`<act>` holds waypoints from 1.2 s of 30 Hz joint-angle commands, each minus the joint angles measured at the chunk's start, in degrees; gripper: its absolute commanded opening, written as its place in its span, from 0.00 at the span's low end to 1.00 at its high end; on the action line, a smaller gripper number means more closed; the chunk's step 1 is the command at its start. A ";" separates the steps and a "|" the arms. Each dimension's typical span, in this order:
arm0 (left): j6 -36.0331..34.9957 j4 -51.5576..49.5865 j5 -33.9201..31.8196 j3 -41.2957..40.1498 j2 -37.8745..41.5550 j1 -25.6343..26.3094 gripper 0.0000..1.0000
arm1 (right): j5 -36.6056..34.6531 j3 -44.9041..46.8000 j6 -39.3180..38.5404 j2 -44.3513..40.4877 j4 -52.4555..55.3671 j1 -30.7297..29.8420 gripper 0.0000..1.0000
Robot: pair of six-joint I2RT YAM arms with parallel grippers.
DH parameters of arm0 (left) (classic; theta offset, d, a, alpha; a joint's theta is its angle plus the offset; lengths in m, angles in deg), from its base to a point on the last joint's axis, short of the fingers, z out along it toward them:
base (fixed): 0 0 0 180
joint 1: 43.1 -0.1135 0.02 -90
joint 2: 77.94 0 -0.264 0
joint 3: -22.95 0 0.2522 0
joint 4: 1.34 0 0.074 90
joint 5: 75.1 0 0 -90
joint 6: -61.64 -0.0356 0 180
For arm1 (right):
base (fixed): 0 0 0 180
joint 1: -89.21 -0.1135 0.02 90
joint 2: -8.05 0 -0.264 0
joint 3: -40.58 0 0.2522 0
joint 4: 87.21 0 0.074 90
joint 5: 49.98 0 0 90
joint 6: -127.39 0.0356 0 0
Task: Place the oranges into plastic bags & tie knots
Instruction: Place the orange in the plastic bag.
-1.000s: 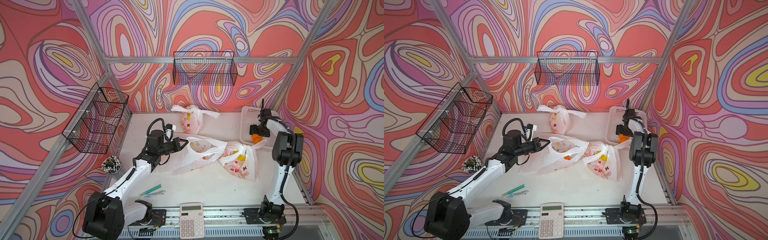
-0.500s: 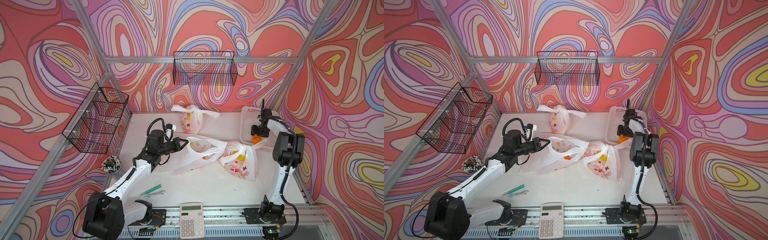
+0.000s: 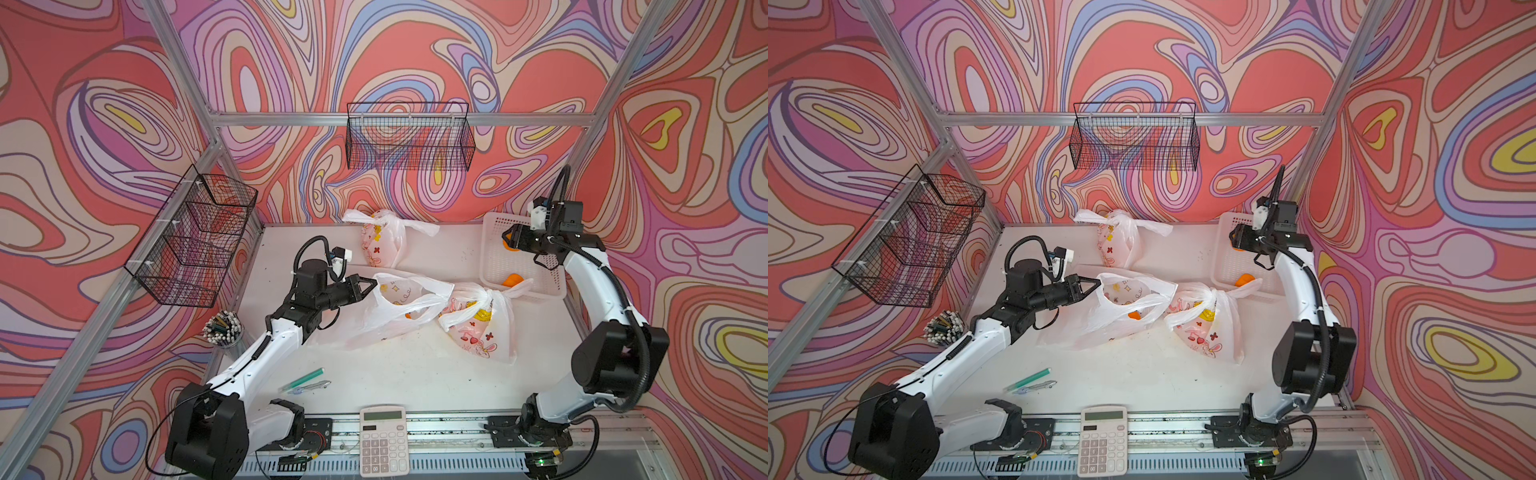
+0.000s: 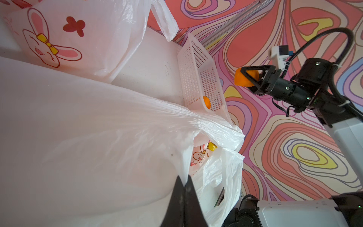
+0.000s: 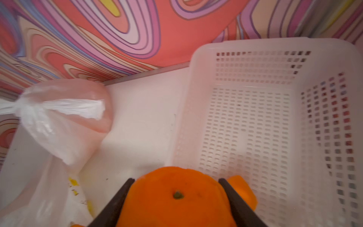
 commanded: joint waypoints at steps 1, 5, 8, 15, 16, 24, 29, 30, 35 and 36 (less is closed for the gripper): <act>-0.13 1.59 0.74 1.17 -0.26 -0.24 0.00 | 9.40 6.17 6.27 -5.70 -7.14 -7.66 0.57; 0.10 2.01 1.00 1.17 -0.46 -0.30 0.00 | 10.11 12.85 13.16 -12.08 -15.79 -19.51 0.57; 0.23 2.16 1.18 1.01 -0.33 -0.29 0.00 | 7.42 15.83 16.46 -13.13 -20.32 -28.31 0.57; 0.32 2.29 1.33 0.58 0.12 -0.27 0.00 | -3.10 17.45 17.12 -6.31 -22.03 -42.54 0.57; 0.33 2.26 1.37 0.55 0.24 -0.31 0.00 | -4.46 17.26 16.92 -4.84 -22.08 -43.42 0.57; 0.49 2.12 0.75 -0.05 0.87 -0.29 0.00 | -7.96 15.11 16.29 6.44 -25.43 -45.41 0.59; 1.62 2.08 -1.48 -0.97 1.13 -0.27 0.00 | -4.75 12.23 16.84 14.12 -26.89 -46.48 0.69; 1.79 2.14 -1.91 -1.26 1.06 -0.31 0.00 | -3.85 11.77 17.08 15.03 -27.42 -46.58 0.72; 3.27 3.48 -2.25 -2.64 0.51 -0.93 0.00 | -1.76 10.47 17.58 15.27 -28.61 -46.58 0.85; 3.55 3.99 -2.16 -2.91 0.47 -1.10 0.00 | -1.72 10.33 17.43 14.83 -28.32 -46.63 0.86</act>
